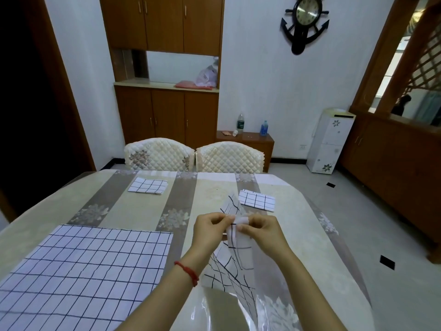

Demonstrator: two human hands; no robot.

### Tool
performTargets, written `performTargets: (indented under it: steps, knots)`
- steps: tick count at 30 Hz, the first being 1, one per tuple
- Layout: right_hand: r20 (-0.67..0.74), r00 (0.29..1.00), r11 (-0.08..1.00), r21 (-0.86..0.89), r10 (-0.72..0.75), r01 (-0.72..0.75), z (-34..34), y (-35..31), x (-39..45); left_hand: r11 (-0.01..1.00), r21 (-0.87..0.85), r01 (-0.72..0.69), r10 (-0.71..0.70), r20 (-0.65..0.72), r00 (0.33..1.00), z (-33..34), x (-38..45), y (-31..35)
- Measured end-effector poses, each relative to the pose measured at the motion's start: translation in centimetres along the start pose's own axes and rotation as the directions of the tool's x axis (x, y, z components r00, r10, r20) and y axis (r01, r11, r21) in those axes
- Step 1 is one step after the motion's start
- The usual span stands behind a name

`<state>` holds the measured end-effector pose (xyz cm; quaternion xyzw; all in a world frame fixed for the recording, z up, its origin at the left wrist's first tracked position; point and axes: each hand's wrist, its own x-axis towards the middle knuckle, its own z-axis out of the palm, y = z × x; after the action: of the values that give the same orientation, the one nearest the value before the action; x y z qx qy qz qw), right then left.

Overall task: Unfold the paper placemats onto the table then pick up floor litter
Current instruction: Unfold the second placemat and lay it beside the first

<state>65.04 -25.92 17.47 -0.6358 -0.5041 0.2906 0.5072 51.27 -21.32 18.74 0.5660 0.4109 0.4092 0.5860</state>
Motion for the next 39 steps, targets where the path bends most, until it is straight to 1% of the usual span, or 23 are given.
performTargets:
  steps: [4,8,11,15,18,21,26,28,30,34,37,39]
  knots:
    - [-0.107,0.991,0.997,-0.016,0.077,-0.079,-2.3,1.5,1.5,0.999,0.022,0.031,-0.029,-0.081,0.996,-2.2,2.6,-1.1]
    - [-0.261,0.954,0.981,-0.084,0.148,-0.176,-5.9,2.9,3.7,0.994,0.080,0.074,-0.058,-0.191,0.980,-5.5,6.3,-2.1]
    - [-0.354,0.923,0.966,-0.149,0.148,-0.212,-8.5,3.6,5.9,0.990,0.094,0.101,-0.071,-0.282,0.957,-7.7,9.2,-2.4]
    - [-0.427,0.892,0.946,-0.203,0.147,-0.253,-11.4,3.7,8.8,0.991,0.105,0.082,-0.043,-0.327,0.944,-9.0,12.6,-1.6]
    - [-0.479,0.870,0.932,-0.252,0.113,-0.259,-13.2,2.9,10.5,0.989,0.147,0.033,0.021,-0.348,0.937,-9.4,14.9,0.1]
    - [-0.529,0.847,0.941,-0.255,0.058,-0.223,-14.8,1.7,11.6,0.990,0.139,-0.036,0.087,-0.380,0.921,-9.2,16.4,2.6]
    - [-0.599,0.801,0.991,-0.111,-0.010,-0.071,-16.3,0.3,10.1,0.972,0.172,-0.163,0.211,-0.314,0.926,-9.5,16.0,5.9]
    - [-0.613,0.790,1.000,-0.013,0.007,-0.019,-16.6,1.3,8.5,0.964,0.167,-0.206,0.247,-0.288,0.925,-10.3,15.0,5.7]
    - [-0.629,0.776,0.996,0.086,0.046,0.010,-16.7,3.0,6.7,0.963,0.168,-0.210,0.249,-0.267,0.931,-11.0,13.8,4.8]
    - [-0.616,0.775,0.982,0.189,0.139,-0.025,-15.9,7.2,2.7,0.968,0.192,-0.164,0.203,-0.209,0.957,-11.8,10.9,0.9]
    - [-0.585,0.787,0.974,0.209,0.196,-0.086,-15.0,10.8,-0.3,0.967,0.231,-0.110,0.151,-0.169,0.974,-11.6,8.4,-2.6]
    - [-0.564,0.783,0.962,0.224,0.260,-0.158,-14.7,13.1,-2.1,0.965,0.256,-0.056,0.097,-0.150,0.984,-11.5,6.7,-5.0]
